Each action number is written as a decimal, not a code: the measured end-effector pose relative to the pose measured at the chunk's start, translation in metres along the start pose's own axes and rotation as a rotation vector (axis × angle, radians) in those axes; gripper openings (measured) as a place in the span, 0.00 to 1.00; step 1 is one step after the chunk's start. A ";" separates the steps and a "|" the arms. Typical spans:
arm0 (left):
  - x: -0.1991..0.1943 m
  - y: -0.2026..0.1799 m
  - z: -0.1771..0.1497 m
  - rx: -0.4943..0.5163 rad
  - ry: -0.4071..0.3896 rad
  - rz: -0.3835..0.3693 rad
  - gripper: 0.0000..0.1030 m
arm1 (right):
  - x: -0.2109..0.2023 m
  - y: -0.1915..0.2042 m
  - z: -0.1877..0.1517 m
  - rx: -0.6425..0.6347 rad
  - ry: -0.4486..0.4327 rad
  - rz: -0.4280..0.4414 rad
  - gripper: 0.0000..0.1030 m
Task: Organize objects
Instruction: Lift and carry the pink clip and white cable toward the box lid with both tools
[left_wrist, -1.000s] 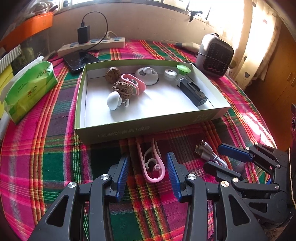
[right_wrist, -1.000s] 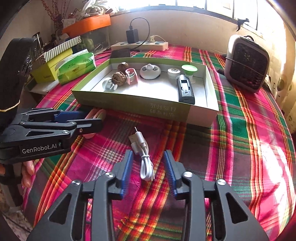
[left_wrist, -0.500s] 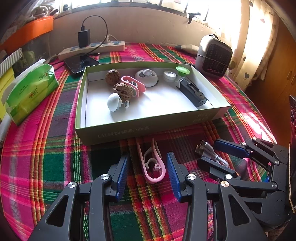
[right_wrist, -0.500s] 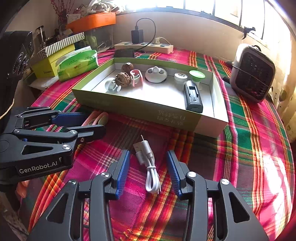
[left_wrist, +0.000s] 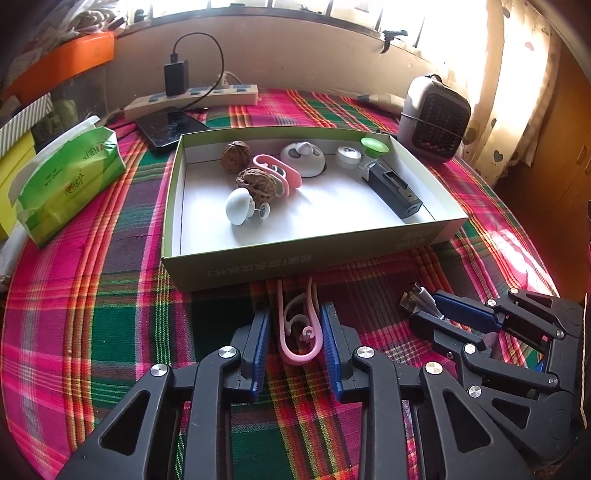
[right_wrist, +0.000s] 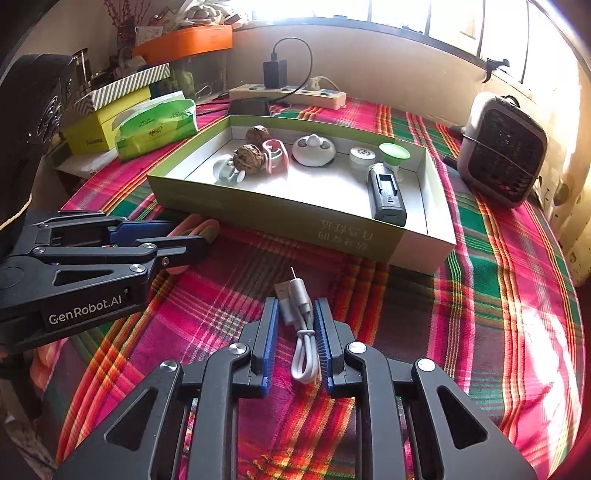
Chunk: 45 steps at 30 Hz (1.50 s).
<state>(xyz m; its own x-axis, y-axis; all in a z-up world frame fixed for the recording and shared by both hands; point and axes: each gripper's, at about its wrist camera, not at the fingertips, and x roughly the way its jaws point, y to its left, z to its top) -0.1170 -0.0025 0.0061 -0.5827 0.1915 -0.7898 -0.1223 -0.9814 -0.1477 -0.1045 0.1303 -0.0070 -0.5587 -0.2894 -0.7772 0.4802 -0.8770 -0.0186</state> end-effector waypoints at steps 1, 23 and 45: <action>0.000 0.000 0.000 0.001 0.000 0.001 0.23 | 0.000 0.000 0.000 0.000 0.000 0.000 0.20; -0.001 0.000 -0.001 0.004 -0.007 0.018 0.21 | 0.000 -0.001 0.000 0.033 -0.001 -0.001 0.20; -0.008 -0.005 -0.004 0.009 -0.020 0.023 0.21 | -0.006 -0.003 -0.001 0.080 -0.023 0.026 0.20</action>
<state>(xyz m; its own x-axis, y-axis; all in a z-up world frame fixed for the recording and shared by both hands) -0.1086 0.0010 0.0103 -0.6012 0.1689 -0.7811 -0.1158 -0.9855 -0.1239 -0.1020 0.1351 -0.0034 -0.5625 -0.3201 -0.7623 0.4397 -0.8966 0.0521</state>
